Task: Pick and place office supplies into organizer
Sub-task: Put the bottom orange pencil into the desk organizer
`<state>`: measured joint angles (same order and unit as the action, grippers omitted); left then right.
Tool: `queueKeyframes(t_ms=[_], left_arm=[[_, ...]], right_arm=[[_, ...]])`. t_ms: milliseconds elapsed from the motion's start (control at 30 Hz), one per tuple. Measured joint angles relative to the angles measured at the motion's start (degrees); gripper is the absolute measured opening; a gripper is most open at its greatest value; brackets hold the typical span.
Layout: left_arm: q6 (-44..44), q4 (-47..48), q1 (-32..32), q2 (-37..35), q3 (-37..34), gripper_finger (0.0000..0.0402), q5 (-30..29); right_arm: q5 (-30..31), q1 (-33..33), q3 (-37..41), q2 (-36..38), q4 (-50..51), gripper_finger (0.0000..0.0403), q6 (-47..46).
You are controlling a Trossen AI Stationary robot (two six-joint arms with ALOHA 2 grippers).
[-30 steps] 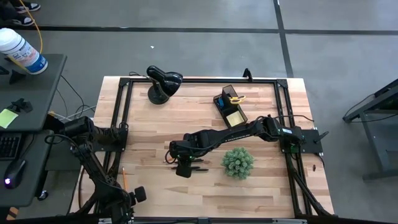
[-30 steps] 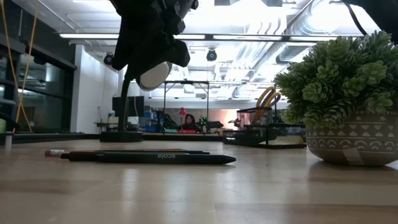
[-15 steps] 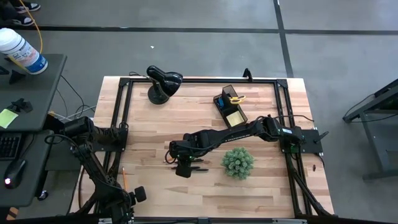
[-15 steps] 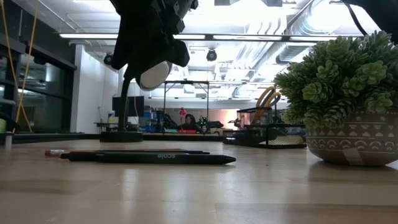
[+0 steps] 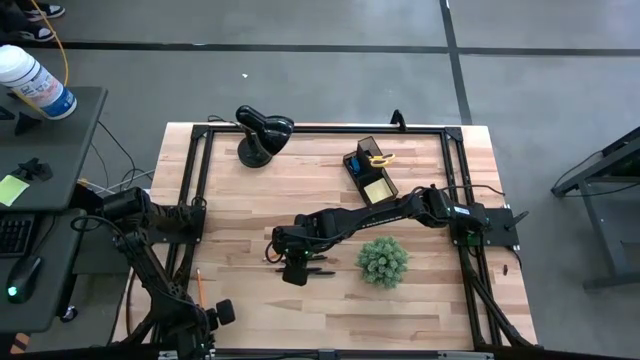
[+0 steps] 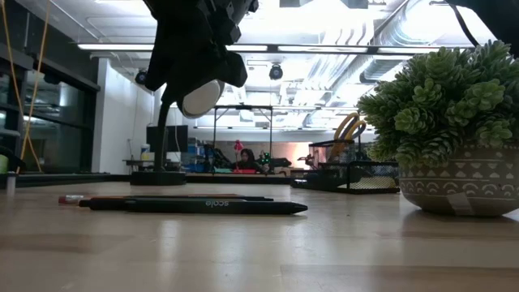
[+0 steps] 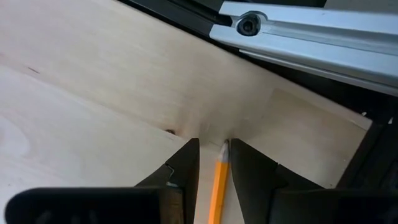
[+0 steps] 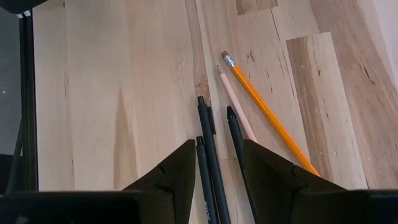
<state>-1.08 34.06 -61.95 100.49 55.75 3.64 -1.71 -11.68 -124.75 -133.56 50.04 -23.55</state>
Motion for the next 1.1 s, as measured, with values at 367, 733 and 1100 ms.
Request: queueKeyframes(t_ms=[367,733,1100], left_arm=[[-0.74,0.17,-0.74,-0.04,-0.02,0.0081,-1.18],[-0.45,0.17,-0.78,-0.02,-0.02,0.0081,-4.05],[-0.17,0.41,-0.81,2.40,0.21,0.0072,-3.50]], right_arm=[[0.02,0.01,0.00,0.00,-0.30,0.0129,0.01],[0.02,0.02,0.00,0.00,-0.92,0.0129,0.02],[0.04,0.02,0.00,0.00,-1.25,0.0129,0.02]])
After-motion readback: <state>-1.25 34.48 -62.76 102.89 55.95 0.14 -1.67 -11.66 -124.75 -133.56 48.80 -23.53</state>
